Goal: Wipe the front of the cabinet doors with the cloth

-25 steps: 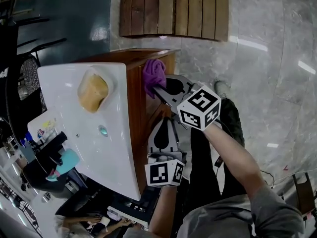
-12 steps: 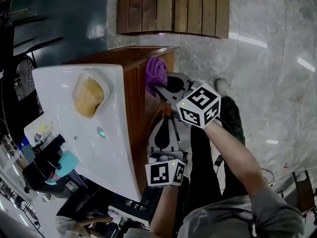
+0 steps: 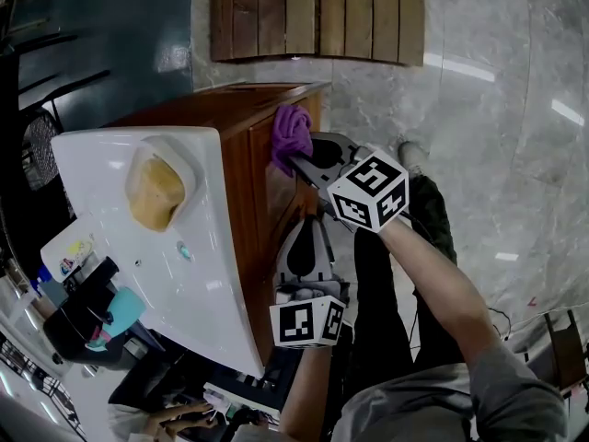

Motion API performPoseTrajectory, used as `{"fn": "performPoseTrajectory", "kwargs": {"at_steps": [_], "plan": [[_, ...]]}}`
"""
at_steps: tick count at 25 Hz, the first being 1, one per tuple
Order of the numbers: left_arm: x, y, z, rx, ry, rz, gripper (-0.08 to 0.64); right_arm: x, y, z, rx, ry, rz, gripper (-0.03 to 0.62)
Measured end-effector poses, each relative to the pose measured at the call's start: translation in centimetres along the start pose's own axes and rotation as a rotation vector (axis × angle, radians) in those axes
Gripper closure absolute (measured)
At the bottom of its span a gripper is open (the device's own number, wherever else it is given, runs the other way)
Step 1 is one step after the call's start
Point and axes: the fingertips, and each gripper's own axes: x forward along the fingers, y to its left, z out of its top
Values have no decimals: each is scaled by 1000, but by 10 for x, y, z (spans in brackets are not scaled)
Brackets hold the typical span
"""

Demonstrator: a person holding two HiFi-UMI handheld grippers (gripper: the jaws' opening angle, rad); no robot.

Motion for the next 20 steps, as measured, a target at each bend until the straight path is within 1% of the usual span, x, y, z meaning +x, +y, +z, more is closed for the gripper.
{"fn": "performPoseTrajectory", "kwargs": {"at_steps": [9,20], "plan": [[11,6,-5,-13,23,9,554,7,-18,-14,9,39,-22,531],[26,7,-18,-10,56,23,554,14,-40,-31,14,88,-48,531]]}}
